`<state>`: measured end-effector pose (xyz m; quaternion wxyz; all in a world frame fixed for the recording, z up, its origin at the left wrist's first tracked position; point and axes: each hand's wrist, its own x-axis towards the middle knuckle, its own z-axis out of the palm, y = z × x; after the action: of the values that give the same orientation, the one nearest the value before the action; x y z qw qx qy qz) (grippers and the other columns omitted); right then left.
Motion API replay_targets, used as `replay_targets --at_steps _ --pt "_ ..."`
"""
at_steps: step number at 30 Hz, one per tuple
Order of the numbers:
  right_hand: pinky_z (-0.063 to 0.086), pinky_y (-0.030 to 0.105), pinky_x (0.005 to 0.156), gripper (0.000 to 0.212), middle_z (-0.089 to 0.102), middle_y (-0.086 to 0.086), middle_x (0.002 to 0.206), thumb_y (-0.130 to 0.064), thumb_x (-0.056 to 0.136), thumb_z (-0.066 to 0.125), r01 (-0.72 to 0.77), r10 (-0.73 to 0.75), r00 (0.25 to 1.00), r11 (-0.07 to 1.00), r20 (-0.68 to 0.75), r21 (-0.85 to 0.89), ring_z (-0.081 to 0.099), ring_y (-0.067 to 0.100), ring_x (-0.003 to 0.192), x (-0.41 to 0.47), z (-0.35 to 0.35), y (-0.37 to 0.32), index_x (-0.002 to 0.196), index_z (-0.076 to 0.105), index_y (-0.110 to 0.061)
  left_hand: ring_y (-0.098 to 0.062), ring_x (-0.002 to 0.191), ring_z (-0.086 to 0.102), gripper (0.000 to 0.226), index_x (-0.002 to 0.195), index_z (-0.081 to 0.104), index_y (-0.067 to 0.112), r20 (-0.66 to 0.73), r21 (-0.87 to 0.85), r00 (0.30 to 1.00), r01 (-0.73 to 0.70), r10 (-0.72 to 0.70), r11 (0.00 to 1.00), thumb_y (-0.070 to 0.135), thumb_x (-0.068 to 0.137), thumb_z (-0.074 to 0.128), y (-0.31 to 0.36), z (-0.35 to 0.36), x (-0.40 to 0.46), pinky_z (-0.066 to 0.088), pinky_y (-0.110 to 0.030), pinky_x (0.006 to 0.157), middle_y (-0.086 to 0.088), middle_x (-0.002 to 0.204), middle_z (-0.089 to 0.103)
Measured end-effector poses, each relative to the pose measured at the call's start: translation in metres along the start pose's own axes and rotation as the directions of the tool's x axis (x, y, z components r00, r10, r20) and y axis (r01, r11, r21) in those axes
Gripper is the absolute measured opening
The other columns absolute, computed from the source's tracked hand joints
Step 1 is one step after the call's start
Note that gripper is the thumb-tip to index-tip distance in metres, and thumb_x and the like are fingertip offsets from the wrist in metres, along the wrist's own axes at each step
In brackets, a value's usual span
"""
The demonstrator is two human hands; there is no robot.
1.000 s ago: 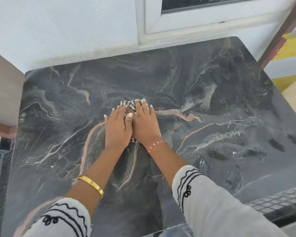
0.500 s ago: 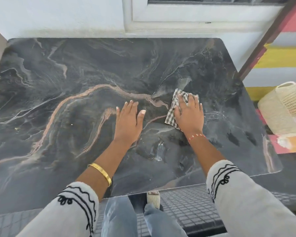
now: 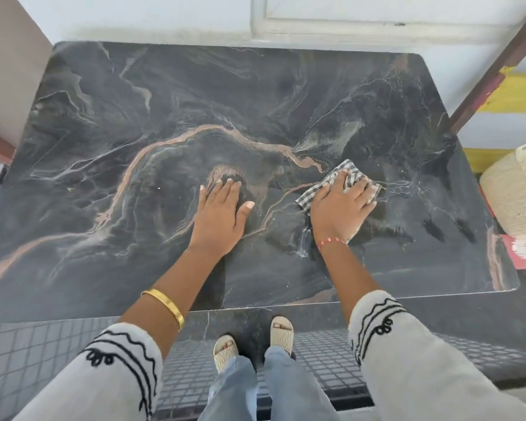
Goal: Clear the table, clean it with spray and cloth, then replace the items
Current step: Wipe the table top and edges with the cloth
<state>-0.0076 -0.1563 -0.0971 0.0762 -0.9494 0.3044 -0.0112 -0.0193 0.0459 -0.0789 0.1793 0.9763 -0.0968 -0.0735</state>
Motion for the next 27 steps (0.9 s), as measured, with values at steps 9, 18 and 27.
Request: replay_targets --at_steps 9,18,27 --pt "0.020 0.057 0.112 0.053 0.027 0.026 0.150 -0.034 0.096 0.033 0.328 -0.328 0.943 0.945 0.052 0.022 0.021 0.044 0.140 -0.067 0.019 -0.128 0.145 0.032 -0.016 -0.024 0.144 0.017 0.078 0.144 0.029 0.011 -0.107 -0.043 0.987 0.112 -0.116 0.993 0.055 0.085 0.003 -0.063 -0.031 -0.036 0.000 -0.042 0.119 -0.008 0.152 0.029" --pt "0.018 0.052 0.114 0.050 0.033 0.018 0.149 -0.037 0.093 0.039 0.701 -0.704 0.704 0.710 0.094 0.070 0.023 0.037 0.141 -0.092 0.018 -0.125 0.140 0.041 -0.022 -0.025 0.144 0.017 0.067 0.143 0.030 0.009 -0.128 -0.104 0.984 0.110 -0.123 0.988 0.045 0.090 0.014 -0.061 -0.041 -0.043 0.000 -0.044 0.118 -0.010 0.152 0.029" --pt "0.035 0.051 0.107 0.049 0.051 0.018 0.137 -0.038 0.085 0.037 0.885 -0.890 0.446 0.455 0.101 0.099 0.043 0.037 0.131 -0.076 0.007 -0.022 0.125 0.059 -0.019 -0.024 0.144 0.018 0.066 0.143 0.030 0.008 -0.096 -0.111 0.993 0.064 -0.075 0.992 0.043 0.089 0.014 0.011 -0.014 -0.027 -0.001 -0.042 0.118 -0.009 0.151 0.031"
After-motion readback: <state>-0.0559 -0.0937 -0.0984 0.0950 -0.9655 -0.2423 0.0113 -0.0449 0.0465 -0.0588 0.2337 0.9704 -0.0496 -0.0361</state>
